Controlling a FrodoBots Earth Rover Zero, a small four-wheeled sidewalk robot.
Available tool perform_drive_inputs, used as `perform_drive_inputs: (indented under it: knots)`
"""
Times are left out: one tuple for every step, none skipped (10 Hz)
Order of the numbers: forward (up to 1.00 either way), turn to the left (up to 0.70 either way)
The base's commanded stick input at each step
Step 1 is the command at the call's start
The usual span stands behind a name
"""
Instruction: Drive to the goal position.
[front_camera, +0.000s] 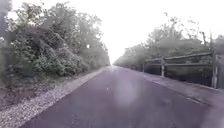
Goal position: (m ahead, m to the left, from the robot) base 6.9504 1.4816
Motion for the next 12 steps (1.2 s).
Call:
perform_drive_inputs:
  knots:
    - [1.0, 0.0]
    - [1.0, 0.0]
    - [1.0, 0.0]
    - [1.0, 0.0]
    - [1.0, 0.0]
    - [1.0, 0.0]
    - [1.0, 0.0]
    - [1.0, 0.0]
    - [1.0, 0.0]
    - [1.0, 0.0]
    - [1.0, 0.0]
    - [1.0, 0.0]
